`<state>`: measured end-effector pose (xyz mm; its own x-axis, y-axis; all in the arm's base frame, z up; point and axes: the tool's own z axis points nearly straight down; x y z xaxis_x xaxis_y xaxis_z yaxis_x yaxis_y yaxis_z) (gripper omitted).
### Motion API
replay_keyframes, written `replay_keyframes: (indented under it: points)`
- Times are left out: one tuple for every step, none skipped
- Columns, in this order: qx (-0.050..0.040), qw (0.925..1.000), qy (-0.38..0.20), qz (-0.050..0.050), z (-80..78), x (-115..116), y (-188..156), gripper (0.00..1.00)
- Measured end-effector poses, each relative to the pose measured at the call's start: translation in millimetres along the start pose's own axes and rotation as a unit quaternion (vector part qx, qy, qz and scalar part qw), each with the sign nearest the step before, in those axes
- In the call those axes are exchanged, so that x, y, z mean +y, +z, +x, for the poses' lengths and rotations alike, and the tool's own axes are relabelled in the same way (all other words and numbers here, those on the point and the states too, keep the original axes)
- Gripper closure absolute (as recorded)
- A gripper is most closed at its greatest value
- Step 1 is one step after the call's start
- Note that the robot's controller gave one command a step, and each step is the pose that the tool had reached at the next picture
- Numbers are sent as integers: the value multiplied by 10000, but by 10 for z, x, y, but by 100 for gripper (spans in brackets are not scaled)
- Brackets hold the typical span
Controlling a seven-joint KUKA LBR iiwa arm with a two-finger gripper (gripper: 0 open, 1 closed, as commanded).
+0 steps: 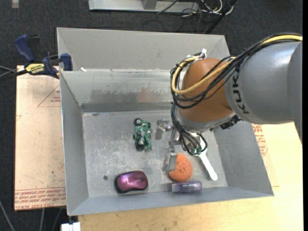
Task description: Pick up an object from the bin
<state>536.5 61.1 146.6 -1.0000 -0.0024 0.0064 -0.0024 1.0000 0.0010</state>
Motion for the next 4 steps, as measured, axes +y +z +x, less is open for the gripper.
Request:
replay_keyframes:
  points:
    - [-29, 10000, 6, -2, -11, -2, -43, 0]
    - [-35, 9998, 195, -14, 5, -281, 161, 0]
    - [-39, 9986, 532, -10, 11, -624, 569, 0]
    - [-14, 10000, 21, -19, 45, -1143, 736, 100]
